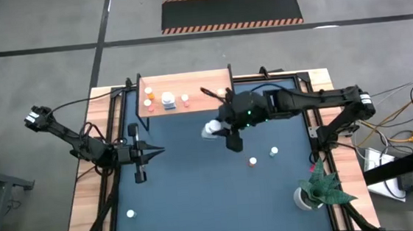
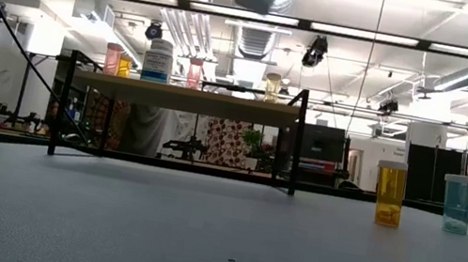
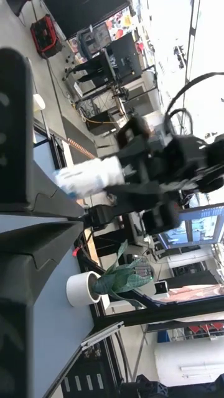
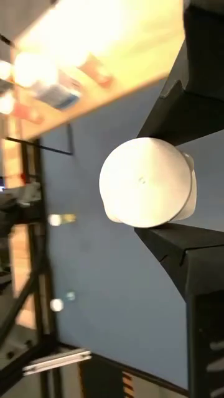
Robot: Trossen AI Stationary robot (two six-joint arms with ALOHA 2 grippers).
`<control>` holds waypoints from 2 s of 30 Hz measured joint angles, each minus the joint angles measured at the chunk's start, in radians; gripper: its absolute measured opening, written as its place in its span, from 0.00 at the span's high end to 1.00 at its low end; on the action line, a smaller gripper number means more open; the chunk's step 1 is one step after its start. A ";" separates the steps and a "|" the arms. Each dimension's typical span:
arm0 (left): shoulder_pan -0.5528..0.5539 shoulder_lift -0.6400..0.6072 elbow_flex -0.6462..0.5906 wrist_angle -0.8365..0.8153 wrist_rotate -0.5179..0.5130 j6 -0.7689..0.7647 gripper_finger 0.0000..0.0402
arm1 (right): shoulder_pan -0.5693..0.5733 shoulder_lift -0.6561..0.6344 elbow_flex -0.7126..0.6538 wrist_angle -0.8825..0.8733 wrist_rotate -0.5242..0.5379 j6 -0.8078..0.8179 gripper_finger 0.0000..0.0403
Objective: Pick and place medicine bottles onto shelf by color
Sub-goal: Put the white pill bottle on the shelf
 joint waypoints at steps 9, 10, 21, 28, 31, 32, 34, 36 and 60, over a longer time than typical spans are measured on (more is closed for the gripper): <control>0.000 0.000 0.000 0.000 0.000 0.000 0.99 | -0.040 0.206 0.348 -0.140 -0.002 -0.182 0.56; 0.000 0.000 0.000 0.000 0.000 0.000 0.99 | -0.052 0.233 0.395 -0.169 -0.003 -0.210 0.56; 0.000 0.000 0.000 0.000 0.000 0.000 0.99 | -0.265 0.460 0.761 -0.333 -0.166 -0.366 0.56; 0.000 0.000 0.000 0.001 0.000 0.005 0.99 | -0.429 0.497 0.752 -0.319 -0.211 -0.417 0.56; 0.000 0.000 0.000 0.001 0.000 0.010 0.99 | -0.487 0.523 0.752 -0.314 -0.250 -0.447 0.56; 0.000 -0.001 0.000 0.005 0.000 0.013 0.99 | -0.502 0.535 0.752 -0.315 -0.264 -0.454 0.56; 0.000 -0.002 0.000 0.010 0.000 0.031 0.99 | -0.529 0.563 0.752 -0.317 -0.316 -0.456 0.56; 0.000 -0.002 0.000 0.013 0.000 0.035 0.99 | -0.547 0.595 0.752 -0.321 -0.379 -0.453 0.56; 0.000 -0.008 0.000 0.026 0.000 0.085 0.99 | -0.551 0.662 0.752 -0.345 -0.419 -0.470 0.39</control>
